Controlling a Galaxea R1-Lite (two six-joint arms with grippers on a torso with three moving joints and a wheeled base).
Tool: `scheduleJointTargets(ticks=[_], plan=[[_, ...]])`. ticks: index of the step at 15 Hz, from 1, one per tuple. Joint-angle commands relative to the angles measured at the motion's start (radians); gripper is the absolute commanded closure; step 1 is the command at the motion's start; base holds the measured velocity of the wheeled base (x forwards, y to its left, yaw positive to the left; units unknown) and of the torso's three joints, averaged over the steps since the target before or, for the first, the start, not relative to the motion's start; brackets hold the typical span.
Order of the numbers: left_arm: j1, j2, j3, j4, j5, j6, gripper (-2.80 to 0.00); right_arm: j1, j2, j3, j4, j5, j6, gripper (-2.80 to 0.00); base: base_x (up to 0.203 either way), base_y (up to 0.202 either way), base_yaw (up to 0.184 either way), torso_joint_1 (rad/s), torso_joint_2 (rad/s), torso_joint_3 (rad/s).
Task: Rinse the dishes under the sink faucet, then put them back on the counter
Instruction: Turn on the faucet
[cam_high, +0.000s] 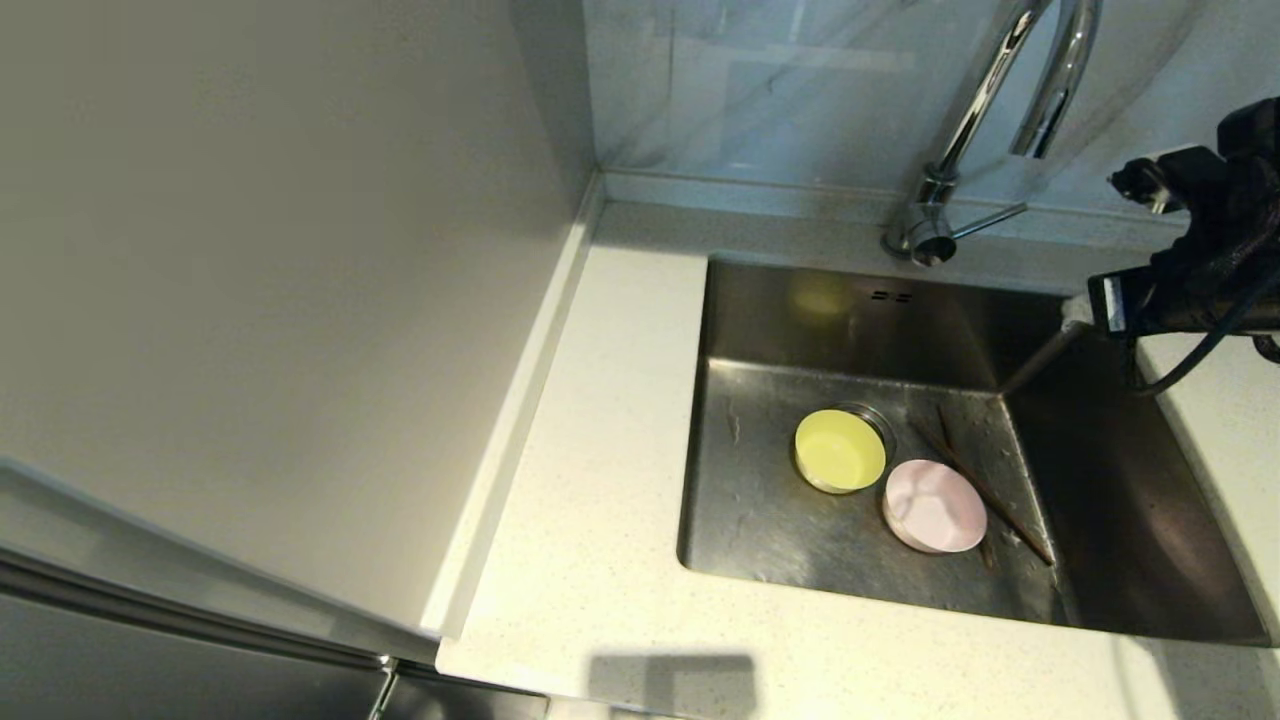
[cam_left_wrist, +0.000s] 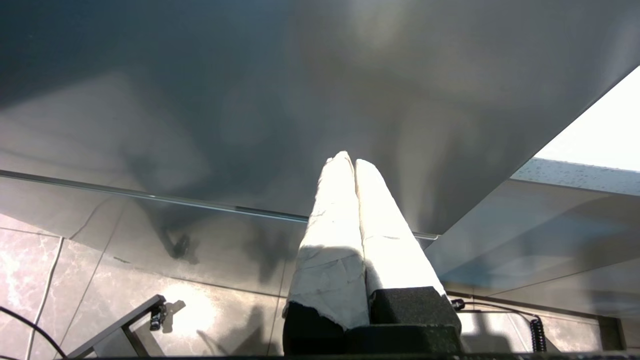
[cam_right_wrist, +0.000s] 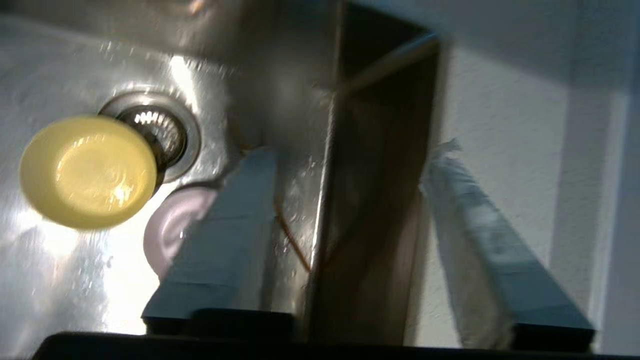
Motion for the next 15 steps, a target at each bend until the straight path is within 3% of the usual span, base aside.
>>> scheduleJointTargets(ticks=[1,4,8,10,15], plan=[[0.0,-0.003,0.0,-0.001,0.001,-0.001,0.0,-0.027,0.028,-0.052,0.0,-0.003,0.002,0.0,0.0,0.0,0.0,0.0,0.0,0.0],[0.0,-0.003,0.0,-0.001,0.001,-0.001,0.0,-0.047,0.084,-0.149,-0.001,0.001,0.086,0.0,0.0,0.0,0.0,0.0,0.0,0.0],[0.0,-0.003,0.0,-0.001,0.001,-0.001,0.0,-0.047,0.205,-0.325,-0.003,0.09,0.434,0.0,0.0,0.0,0.0,0.0,0.0,0.0],[0.0,-0.003,0.0,-0.001,0.001,-0.001,0.0,-0.048,0.262,-0.391,-0.005,0.103,0.542,0.0,0.0,0.0,0.0,0.0,0.0,0.0],[0.0,-0.003,0.0,-0.001,0.001,-0.001,0.0,-0.053,0.332,-0.519,-0.007,0.18,0.679,0.0,0.0,0.0,0.0,0.0,0.0,0.0]])
